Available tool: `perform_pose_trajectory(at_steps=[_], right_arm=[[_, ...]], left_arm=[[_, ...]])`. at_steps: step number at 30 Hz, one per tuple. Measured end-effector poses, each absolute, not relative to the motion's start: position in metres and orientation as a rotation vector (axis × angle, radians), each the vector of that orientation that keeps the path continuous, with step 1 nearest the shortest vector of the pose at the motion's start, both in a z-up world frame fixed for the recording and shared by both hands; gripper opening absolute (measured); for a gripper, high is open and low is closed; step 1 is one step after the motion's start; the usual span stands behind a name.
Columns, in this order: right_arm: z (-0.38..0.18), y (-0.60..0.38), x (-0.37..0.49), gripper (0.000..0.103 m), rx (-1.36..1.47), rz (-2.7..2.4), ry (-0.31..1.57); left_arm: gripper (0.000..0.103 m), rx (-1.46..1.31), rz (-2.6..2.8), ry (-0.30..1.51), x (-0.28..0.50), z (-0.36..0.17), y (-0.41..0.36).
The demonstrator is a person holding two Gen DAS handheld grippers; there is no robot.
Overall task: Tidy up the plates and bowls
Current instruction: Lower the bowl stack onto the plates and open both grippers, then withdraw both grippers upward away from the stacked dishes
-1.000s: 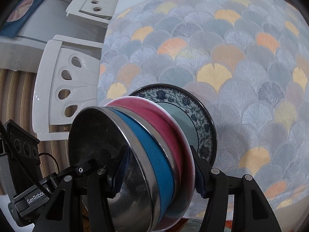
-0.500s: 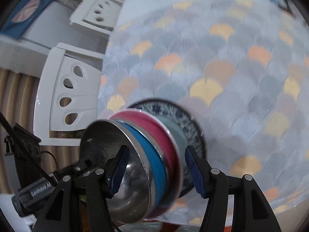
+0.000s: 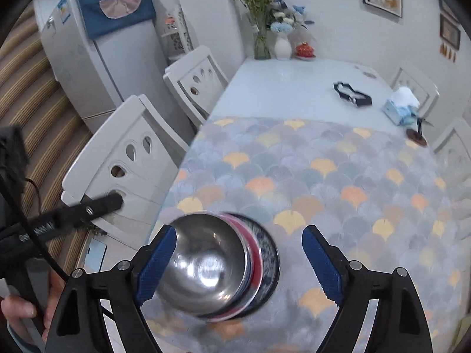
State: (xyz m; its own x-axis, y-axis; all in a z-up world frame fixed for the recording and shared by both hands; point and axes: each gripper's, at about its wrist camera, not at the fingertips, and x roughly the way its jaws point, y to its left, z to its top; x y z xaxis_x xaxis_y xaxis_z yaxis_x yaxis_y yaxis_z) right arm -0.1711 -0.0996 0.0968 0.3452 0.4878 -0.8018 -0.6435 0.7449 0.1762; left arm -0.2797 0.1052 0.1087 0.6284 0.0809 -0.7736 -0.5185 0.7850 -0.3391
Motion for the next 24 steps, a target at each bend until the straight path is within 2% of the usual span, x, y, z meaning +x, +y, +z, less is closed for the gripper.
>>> perform_pose_trajectory(at_steps=[6,24], right_arm=[[0.073,-0.108,-0.17,0.086,-0.181,0.619,1.083],[0.08,-0.126,-0.185,0.086,-0.255,0.543,1.038]], left_arm=[[0.083,-0.418,0.438,0.8,-0.285,0.12,0.083],[0.083,-0.255,0.431,0.809,-0.276,0.126,0.049]])
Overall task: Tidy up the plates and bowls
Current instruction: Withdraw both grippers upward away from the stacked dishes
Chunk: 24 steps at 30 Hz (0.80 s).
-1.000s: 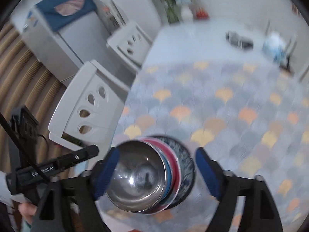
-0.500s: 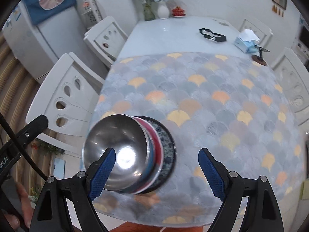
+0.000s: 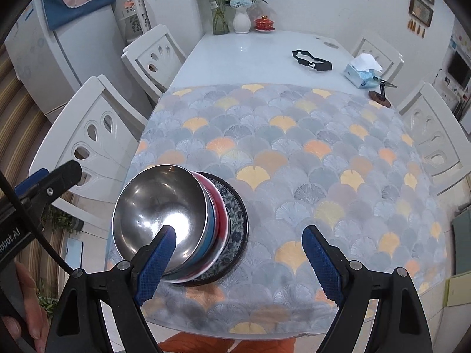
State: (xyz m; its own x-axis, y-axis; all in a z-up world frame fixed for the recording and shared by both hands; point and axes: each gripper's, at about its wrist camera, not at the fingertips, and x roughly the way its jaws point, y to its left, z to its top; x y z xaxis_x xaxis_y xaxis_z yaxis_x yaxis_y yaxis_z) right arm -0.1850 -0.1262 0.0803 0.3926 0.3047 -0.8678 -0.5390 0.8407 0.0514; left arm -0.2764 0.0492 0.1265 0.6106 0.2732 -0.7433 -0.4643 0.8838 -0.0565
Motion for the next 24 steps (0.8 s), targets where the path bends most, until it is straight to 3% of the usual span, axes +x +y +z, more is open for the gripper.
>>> perform_pose_trajectory(at_steps=[24], right_arm=[[0.075,-0.126,-0.192,0.086,-0.276,0.56,1.062]], left_arm=[[0.086,-0.058,0.601,0.82,-0.278,0.128,0.035]])
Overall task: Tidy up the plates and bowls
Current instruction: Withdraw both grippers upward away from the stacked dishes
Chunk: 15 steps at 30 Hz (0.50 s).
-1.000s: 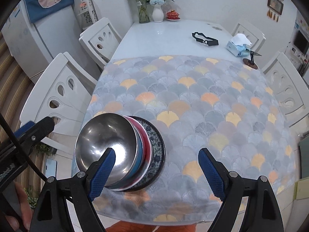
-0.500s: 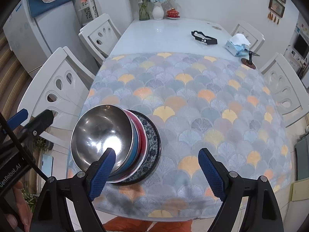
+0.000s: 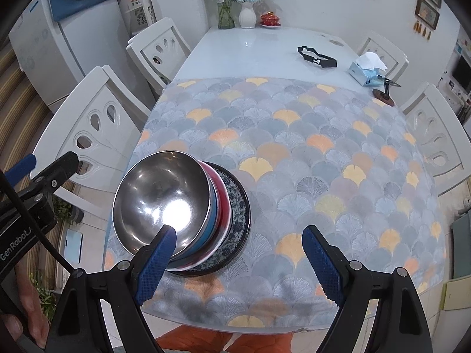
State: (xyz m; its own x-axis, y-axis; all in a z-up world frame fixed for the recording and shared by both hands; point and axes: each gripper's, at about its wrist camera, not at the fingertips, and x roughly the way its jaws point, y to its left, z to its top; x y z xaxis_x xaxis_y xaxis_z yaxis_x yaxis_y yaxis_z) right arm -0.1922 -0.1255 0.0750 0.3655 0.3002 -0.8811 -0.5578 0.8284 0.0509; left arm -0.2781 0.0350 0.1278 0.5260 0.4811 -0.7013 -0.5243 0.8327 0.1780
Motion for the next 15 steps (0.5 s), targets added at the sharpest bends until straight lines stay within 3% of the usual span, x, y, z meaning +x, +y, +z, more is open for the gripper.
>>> perform_pose_trajectory(at_steps=[5,15], right_arm=[[0.0739,-0.1256,-0.193,0.086,-0.277,0.566,1.065],[0.071,-0.1266,-0.1899,0.086,-0.28,0.582,1.074]], left_arm=[[0.095,-0.053,0.608,0.825,-0.2792,0.1322,0.0357],[0.095,-0.094,0.615,0.849,-0.2782,0.1316,0.0388]])
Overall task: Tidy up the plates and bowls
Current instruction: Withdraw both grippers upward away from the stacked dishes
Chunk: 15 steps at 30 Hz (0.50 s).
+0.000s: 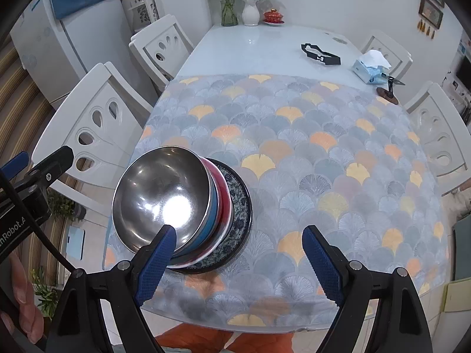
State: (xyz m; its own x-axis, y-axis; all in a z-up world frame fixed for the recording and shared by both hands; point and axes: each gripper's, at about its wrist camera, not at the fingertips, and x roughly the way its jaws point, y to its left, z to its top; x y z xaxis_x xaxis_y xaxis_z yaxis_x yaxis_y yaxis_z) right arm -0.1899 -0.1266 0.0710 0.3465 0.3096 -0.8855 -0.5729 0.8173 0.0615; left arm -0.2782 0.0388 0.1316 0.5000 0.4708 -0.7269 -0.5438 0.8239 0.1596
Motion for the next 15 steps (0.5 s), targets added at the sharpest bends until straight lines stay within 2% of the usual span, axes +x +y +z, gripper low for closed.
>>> perform_pose_trajectory(at_steps=[15], right_arm=[[0.07,-0.146,-0.179,0.086,-0.263,0.587,1.088]], left_arm=[[0.099,-0.113,0.595,0.867,-0.264,0.139,0.023]])
